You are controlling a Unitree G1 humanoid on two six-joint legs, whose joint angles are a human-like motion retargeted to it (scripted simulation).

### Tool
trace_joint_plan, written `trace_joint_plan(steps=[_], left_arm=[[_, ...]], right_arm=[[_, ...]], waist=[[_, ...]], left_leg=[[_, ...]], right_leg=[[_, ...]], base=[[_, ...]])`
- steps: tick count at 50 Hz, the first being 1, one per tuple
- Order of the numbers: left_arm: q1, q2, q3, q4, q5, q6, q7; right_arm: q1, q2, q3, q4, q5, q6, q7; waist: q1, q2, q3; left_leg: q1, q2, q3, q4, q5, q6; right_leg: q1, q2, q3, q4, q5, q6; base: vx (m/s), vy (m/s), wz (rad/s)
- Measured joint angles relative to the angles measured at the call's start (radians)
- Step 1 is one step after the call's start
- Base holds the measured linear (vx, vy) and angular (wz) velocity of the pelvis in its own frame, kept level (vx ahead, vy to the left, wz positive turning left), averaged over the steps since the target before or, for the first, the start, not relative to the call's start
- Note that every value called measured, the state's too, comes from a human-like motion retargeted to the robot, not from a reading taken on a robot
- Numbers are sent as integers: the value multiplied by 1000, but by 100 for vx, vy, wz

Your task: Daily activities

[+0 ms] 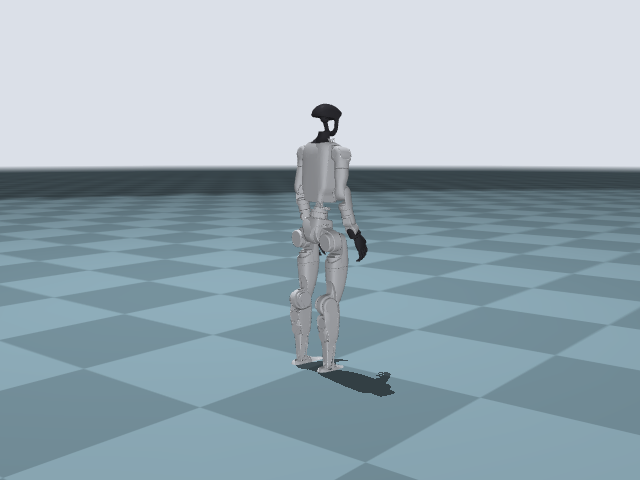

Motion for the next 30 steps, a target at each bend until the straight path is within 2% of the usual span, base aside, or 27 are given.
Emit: trace_joint_plan(steps=[23, 30], left_arm=[[-28, 17, 7, 0, 0, 9, -16], [0, 0, 0, -3, 18, 9, -11]], right_arm=[[-32, -17, 5, 32, -16, 12, 7], [-5, 0, 21, 24, -43, 13, -2]], waist=[[-10, 1, 10], [-14, 2, -10]], left_leg=[[11, 2, -19, 17, -16, 0], [1, 5, -12, -1, 7, 0]], right_leg=[[17, 2, -10, 16, -12, -8], [6, 4, -9, 0, 15, -9]], base=[[0, 0, 0], [0, 0, 0]])
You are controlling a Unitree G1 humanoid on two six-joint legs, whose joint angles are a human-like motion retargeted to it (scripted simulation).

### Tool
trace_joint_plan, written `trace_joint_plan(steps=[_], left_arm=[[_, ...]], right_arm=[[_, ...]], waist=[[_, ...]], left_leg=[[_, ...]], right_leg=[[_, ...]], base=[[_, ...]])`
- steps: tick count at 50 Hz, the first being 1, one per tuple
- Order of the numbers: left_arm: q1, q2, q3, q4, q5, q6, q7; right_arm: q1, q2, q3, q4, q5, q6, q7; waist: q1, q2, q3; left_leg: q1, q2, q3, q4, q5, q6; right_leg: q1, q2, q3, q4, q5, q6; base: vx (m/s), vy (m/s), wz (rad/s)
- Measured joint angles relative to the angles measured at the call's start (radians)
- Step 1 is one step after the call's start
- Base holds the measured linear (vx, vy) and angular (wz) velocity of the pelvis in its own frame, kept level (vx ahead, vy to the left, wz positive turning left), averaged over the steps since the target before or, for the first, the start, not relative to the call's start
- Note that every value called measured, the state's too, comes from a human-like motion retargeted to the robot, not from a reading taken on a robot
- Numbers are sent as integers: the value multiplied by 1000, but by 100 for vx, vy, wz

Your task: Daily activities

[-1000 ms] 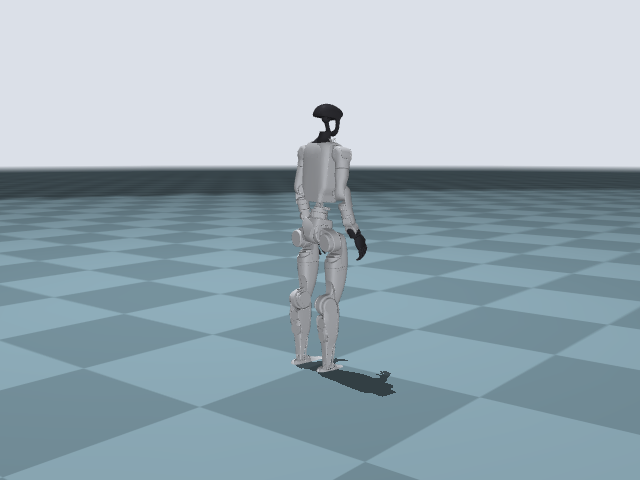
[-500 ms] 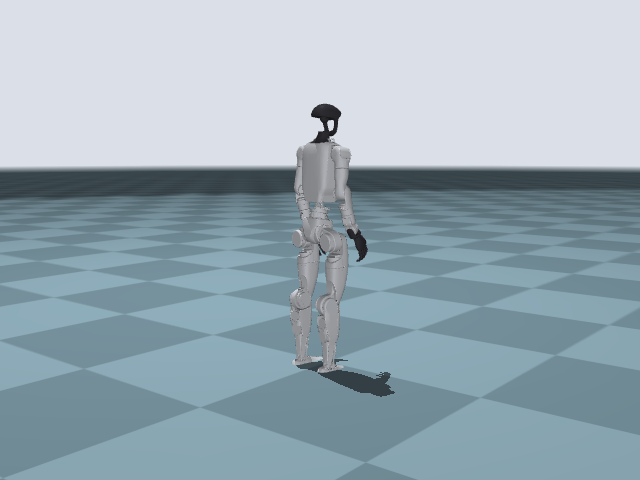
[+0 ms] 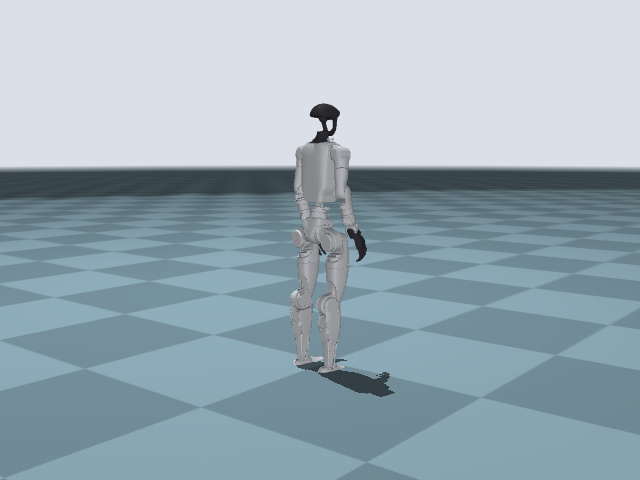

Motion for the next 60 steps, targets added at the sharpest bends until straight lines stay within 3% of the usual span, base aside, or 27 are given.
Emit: trace_joint_plan(steps=[40, 51, 54, 57, 60], left_arm=[[-84, -19, 10, -17, 72, 62, -5], [-56, 5, 15, -31, 109, 62, 14], [-34, 27, 21, -21, 111, 62, 16], [-48, 57, 30, -8, 102, 66, -8], [-74, 82, 31, 0, 99, 72, -30]], right_arm=[[-33, -10, -82, 58, 3, 45, -66], [-82, -14, -102, 83, -14, 47, -108], [-92, -20, -109, 90, -16, 48, -114], [-124, -38, -121, 103, -7, 52, -93], [-154, -58, -129, 109, 4, 53, -66]], waist=[[41, 27, -81], [61, 14, -74], [57, 5, -51], [44, -19, 6], [22, -43, 45]], left_leg=[[-202, -25, -98, 0, 72, -22], [-177, -39, -139, 0, 69, -22], [-137, -45, -148, 0, 59, -18], [-69, -65, -150, 6, 35, -10], [-29, -83, -150, 20, -2, -2]], right_leg=[[-161, -29, -111, 0, 31, -14], [-119, -43, -160, 2, 13, -33], [-125, -56, -169, 110, -55, -41], [-190, -98, -164, 406, -215, -50], [-250, -135, -172, 624, -263, -59]], base=[[-1, 1, 12], [1, 5, 30], [4, 8, 29], [7, 8, 26], [10, 7, 26]])
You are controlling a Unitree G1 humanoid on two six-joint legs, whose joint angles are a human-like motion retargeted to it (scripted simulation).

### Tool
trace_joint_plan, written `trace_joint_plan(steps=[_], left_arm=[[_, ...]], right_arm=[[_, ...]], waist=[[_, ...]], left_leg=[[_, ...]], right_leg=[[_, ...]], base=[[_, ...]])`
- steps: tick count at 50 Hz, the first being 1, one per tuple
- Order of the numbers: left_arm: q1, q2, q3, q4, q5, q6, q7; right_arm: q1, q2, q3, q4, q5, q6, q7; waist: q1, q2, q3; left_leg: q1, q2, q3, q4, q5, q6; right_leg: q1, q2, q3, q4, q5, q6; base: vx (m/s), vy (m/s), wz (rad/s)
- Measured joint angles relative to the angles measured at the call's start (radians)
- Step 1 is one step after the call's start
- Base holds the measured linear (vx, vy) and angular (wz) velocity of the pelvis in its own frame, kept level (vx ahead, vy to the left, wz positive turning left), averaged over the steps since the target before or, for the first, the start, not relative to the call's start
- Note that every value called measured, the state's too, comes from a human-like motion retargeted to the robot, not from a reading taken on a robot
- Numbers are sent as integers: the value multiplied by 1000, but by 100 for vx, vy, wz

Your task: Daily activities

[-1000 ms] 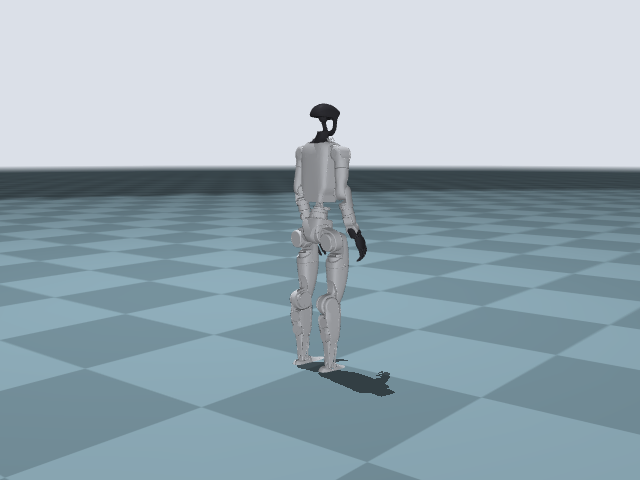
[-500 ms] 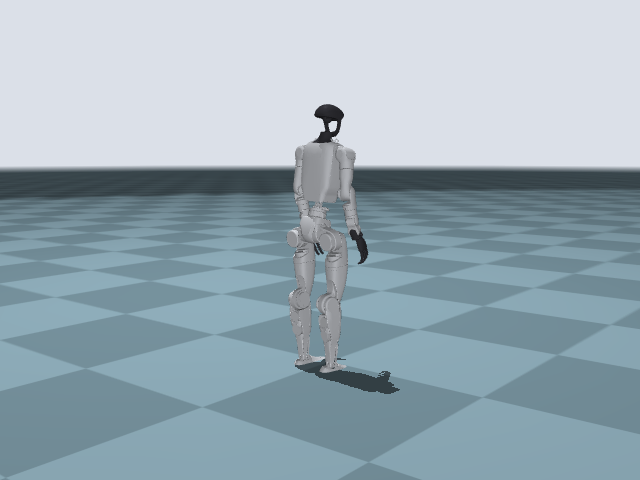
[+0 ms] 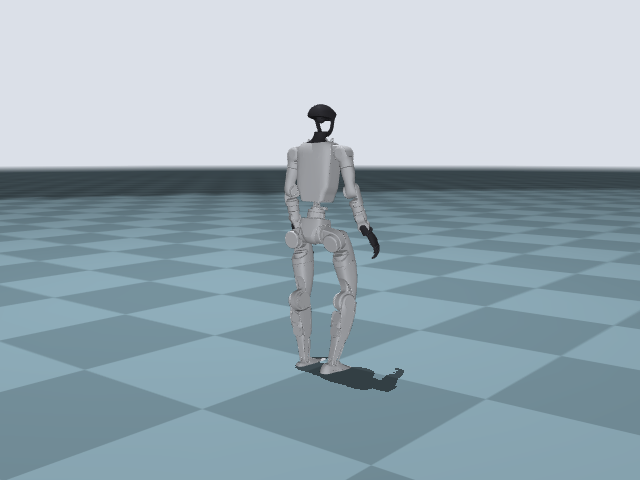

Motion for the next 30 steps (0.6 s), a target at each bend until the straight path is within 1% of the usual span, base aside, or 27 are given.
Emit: trace_joint_plan(steps=[2, 3, 5, 6, 8, 10, 12, 13, 15, 16, 17, 18, 19, 20, 24, 26, 28, 30], left_arm=[[-31, 12, 2, 10, -5, 7, -19], [-39, 15, 2, 14, -6, 9, -23], [-51, 21, 0, 22, -7, 15, -26], [-55, 24, 0, 24, -10, 17, -26], [-64, 31, 1, 26, -17, 20, -26], [-93, 40, 11, 30, -32, 22, -31], [-86, 37, 7, 24, -41, 18, -22], [-69, 25, 6, 21, -44, 14, -12], [-102, 51, 8, 14, -57, 13, -15], [-86, 37, 6, 10, -60, 8, -5], [-81, 28, 6, 7, -64, 5, 0], [-96, 29, 10, 7, -71, 4, -3], [-108, 35, 11, 4, -76, 2, -3], [-118, 43, 10, -2, -80, 1, -3], [-133, 39, 23, -22, -109, -5, -1], [-131, 33, 29, -31, -123, -8, 4], [-127, 28, 34, -41, -134, -11, 9], [-136, 28, 43, -57, -145, -6, 13]], right_arm=[[-30, -5, -5, 8, 14, 0, 29], [-36, -4, -5, 11, 19, -1, 38], [-42, 1, -3, 13, 31, -2, 53], [-41, 3, -1, 13, 40, -1, 60], [-39, 10, 3, 12, 60, 2, 73], [-61, 11, 7, 14, 89, 9, 95], [-49, 24, 13, 7, 106, 12, 101], [-29, 41, 22, 6, 114, 13, 98], [-43, 29, 17, 6, 133, 21, 119], [-19, 43, 23, 9, 137, 21, 116], [-6, 51, 26, 15, 143, 22, 117], [-12, 49, 24, 26, 151, 24, 126], [-14, 42, 19, 31, 158, 27, 132], [-13, 33, 13, 32, 162, 30, 135], [-4, 17, -4, 54, 175, 38, 138], [1, 3, -10, 63, 175, 38, 128], [2, -14, -14, 69, 173, 36, 113], [-22, -39, -23, 78, 166, 32, 97]], waist=[[-34, -34, 46], [-48, -51, 59], [-75, -74, 73], [-86, -78, 75], [-107, -82, 76], [-112, -41, 78], [-118, -53, 65], [-107, -58, 46], [-126, -49, 43], [-114, -60, 24], [-103, -61, 15], [-95, -41, 25], [-98, -34, 22], [-105, -33, 12], [-102, -19, -10], [-96, -12, -16], [-88, -8, -14], [-74, 44, 33]], left_leg=[[37, -39, -10, 7, -19, 4], [49, -57, -12, 6, -23, 5], [65, -80, -15, 3, -30, 2], [70, -82, -15, 2, -33, 0], [78, -80, -16, 1, -43, -5], [70, -26, -7, 11, -66, -17], [82, -34, -2, 0, -69, -16], [84, -34, 15, -14, -62, -16], [82, -19, -2, 5, -92, -16], [88, -30, 14, -10, -86, -13], [98, -28, 25, -19, -85, -12], [116, -2, 30, -19, -94, -15], [123, 8, 23, -13, -104, -16], [124, 8, 12, -4, -113, -16], [135, 29, -5, 39, -81, -47], [121, 45, 29, 131, -60, -64], [82, 71, 94, 301, -42, -71], [-48, 157, 112, 719, -111, -94]], right_leg=[[-76, -24, 60, 196, -20, 35], [-110, -36, 79, 260, -29, 44], [-170, -51, 101, 328, -31, 55], [-195, -49, 108, 325, -22, 59], [-243, -37, 118, 286, 7, 70], [-262, 27, 105, 140, 89, 77], [-307, 38, 132, 70, 137, 98], [-334, 56, 156, 25, 178, 107], [-345, 78, 156, -74, 234, 130], [-377, 87, 185, -74, 254, 138], [-382, 103, 203, -108, 288, 144], [-334, 132, 197, -211, 350, 145], [-322, 141, 194, -242, 371, 147], [-330, 141, 192, -237, 371, 149], [-320, 157, 189, -202, 349, 126], [-298, 157, 188, -187, 316, 106], [-265, 151, 188, -176, 284, 86], [-171, 197, 154, -230, 270, 55]], base=[[11, 4, 48], [12, 3, 42], [15, 2, 31], [17, 1, 24], [20, -1, 13], [23, -2, -12], [23, -4, -22], [25, -5, -31], [30, -6, -4], [32, -8, -29], [32, -8, -62], [37, -8, -31], [42, -8, 6], [45, -9, 28], [49, -11, 20], [54, -11, 28], [54, -11, 37], [48, -9, 16]])
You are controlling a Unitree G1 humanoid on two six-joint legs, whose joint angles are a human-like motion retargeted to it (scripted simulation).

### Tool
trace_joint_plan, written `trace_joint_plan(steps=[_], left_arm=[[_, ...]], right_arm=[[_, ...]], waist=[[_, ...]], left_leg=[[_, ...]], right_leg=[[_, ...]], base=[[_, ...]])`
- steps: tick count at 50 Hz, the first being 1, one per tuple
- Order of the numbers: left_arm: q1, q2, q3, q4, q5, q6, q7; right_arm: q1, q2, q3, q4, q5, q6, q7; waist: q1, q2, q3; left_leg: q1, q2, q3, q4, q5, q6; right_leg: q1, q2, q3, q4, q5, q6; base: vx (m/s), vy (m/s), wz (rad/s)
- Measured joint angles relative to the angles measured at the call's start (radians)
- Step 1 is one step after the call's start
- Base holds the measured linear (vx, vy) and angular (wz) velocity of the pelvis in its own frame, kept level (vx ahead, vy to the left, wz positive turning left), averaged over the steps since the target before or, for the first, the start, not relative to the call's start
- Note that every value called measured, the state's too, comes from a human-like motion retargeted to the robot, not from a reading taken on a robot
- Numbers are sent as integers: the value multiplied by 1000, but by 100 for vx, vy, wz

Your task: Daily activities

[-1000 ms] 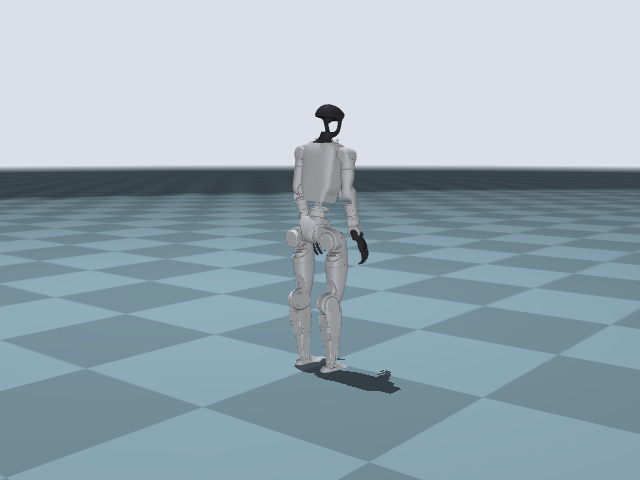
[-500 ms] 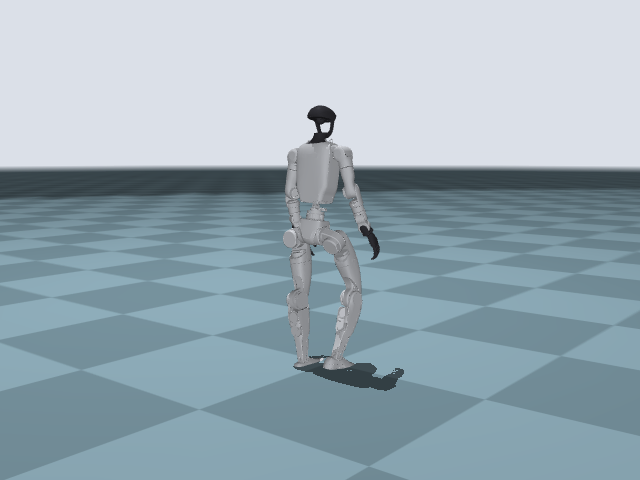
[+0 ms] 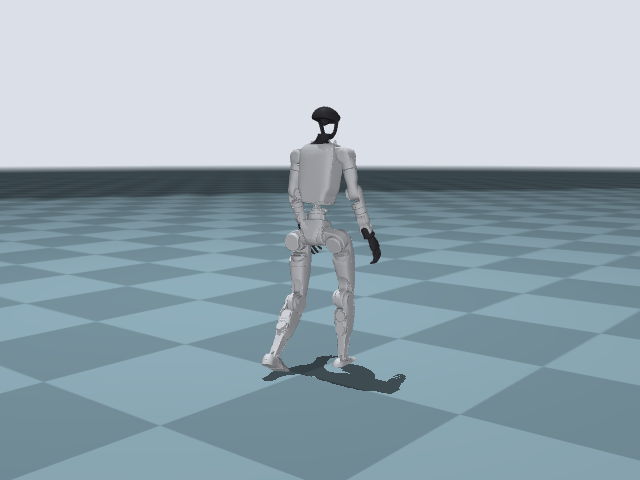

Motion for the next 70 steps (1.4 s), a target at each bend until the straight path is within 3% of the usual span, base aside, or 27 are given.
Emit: trace_joint_plan(steps=[2, 5, 8, 12, 16, 18, 23, 27, 30, 33, 37, 40, 42, 45, 48, 50, 55, 63, 70], left_arm=[[21, -6, 1, -12, 5, 0, 13], [31, -9, 1, -43, 19, 10, 27], [48, -9, 6, -62, 21, 15, 38], [64, 8, 18, -60, 9, 15, 36], [100, 20, 29, -30, -8, 12, 31], [152, 4, 30, -11, -8, 8, 35], [226, 2, 51, 34, -23, 16, 26], [230, 6, 66, 87, -50, 40, -3], [170, 24, 76, 125, -72, 70, -49], [105, 31, 61, 140, -82, 85, -70], [18, 58, 35, 102, -88, 87, -38], [-58, 91, 33, 33, -99, 82, 8], [-80, 111, 29, -31, -101, 65, 38], [-93, 144, 14, -130, -85, 38, 72], [-50, 158, -8, -203, -45, 18, 111], [4, 145, -20, -231, -10, 15, 140], [44, 169, -19, -171, 42, 60, 118], [203, 105, -65, -5, 121, 97, 28], [245, 130, -66, -107, 137, 73, 2]], right_arm=[[3, -9, 2, -6, -12, -5, -24], [-29, -38, -14, -12, -38, -3, -63], [-67, -58, -28, -22, -54, -2, -92], [-130, -73, -39, -44, -48, -5, -100], [-181, -64, -20, -79, -42, -17, -93], [-168, -29, 1, -104, -53, -25, -101], [-157, 21, 51, -170, -61, -29, -97], [-124, 63, 71, -179, -41, -19, -66], [-122, 68, 79, -149, -5, 4, 1], [-94, 83, 86, -129, 30, 20, 65], [-61, 89, 84, -136, 63, 17, 80], [-61, 75, 63, -162, 85, 11, 52], [-51, 65, 42, -179, 89, 6, 21], [-43, 52, 14, -193, 85, 5, -23], [-10, 47, 9, -204, 56, 4, -71], [19, 56, 14, -208, 29, 0, -106], [-41, 24, 11, -213, -7, 13, -135], [-42, 34, 33, -245, -50, 12, -172], [-30, 31, 49, -276, -107, 17, -191]], waist=[[39, 39, 2], [100, 104, 8], [156, 130, 5], [196, 108, 21], [212, 80, 20], [187, 72, -16], [179, 67, -127], [164, 4, -147], [155, -77, -118], [95, -191, -74], [18, -267, -56], [-9, -240, -26], [-25, -220, -19], [-26, -184, -25], [-22, -197, -72], [-8, -212, -110], [8, -191, -101], [43, -185, -145], [70, -156, -167]], left_leg=[[-95, 67, 20, 244, 21, -13], [-263, 182, 25, 519, -26, 15], [-401, 247, 35, 551, -122, 68], [-503, 208, 43, 307, -139, 87], [-536, 135, 22, -63, -9, 43], [-531, 94, -9, -306, 121, 22], [-586, 82, -68, -512, 260, -4], [-521, 37, -34, -502, 342, 25], [-425, -25, 23, -483, 317, 65], [-321, -156, 70, -508, 267, 115], [-194, -254, 77, -615, 245, 132], [-85, -231, 58, -714, 245, 108], [-58, -211, 49, -712, 224, 89], [-48, -165, 38, -709, 198, 66], [-62, -180, 31, -722, 195, 68], [-72, -195, 40, -738, 201, 74], [-69, -159, 34, -717, 161, 78], [-100, -154, 76, -738, 164, 102], [-128, -123, 99, -738, 146, 99]], right_leg=[[23, 49, -8, 14, -39, -32], [79, 115, -30, -23, -79, -65], [152, 140, -32, -86, -93, -69], [303, 105, -12, -234, -74, -53], [419, 62, 1, -334, -74, -43], [444, 43, -19, -369, -71, -44], [448, 47, -16, -358, -136, -61], [402, -17, -48, -66, -275, -52], [336, -118, -28, 288, -281, -4], [202, -278, -14, 724, -245, 38], [28, -398, -23, 958, -288, 13], [-54, -375, -76, 849, -331, -15], [-84, -335, -97, 675, -305, -5], [-88, -231, -91, 338, -174, 35], [-117, -197, -44, 195, -70, 71], [-153, -196, -23, 200, -46, 73], [-77, -166, -63, 80, -20, 55], [-117, -160, -63, 72, -16, 60], [-84, -124, -73, -57, 19, 66]], base=[[44, -7, -31], [43, -4, -22], [43, 0, -8], [46, 5, 13], [50, 7, 7], [49, 9, 37], [60, 14, 0], [66, 20, -13], [63, 20, -8], [52, 17, 52], [47, 11, 50], [41, 4, 23], [36, 1, 24], [29, -1, 5], [22, -2, 6], [18, -1, 4], [13, 1, -2], [6, 3, -7], [8, -3, -10]])
